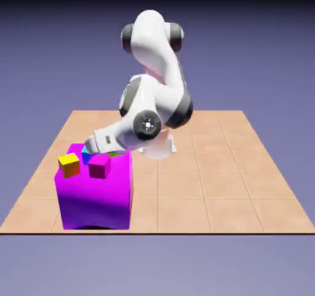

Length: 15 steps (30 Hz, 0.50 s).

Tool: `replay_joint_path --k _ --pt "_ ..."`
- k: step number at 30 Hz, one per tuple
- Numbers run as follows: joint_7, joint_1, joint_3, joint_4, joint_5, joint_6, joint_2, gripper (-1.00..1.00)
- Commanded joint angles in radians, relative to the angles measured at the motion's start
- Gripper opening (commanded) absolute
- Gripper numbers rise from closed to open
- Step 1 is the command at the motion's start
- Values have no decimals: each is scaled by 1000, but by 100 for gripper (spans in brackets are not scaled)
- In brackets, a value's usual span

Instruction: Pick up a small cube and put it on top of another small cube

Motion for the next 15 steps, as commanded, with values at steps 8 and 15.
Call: replay_joint_path --k 8,15 --pt "13 -31 -53 -187 -40 115 -50 -100" --pt "3 -24 -52 -140 -41 85 -34 100"
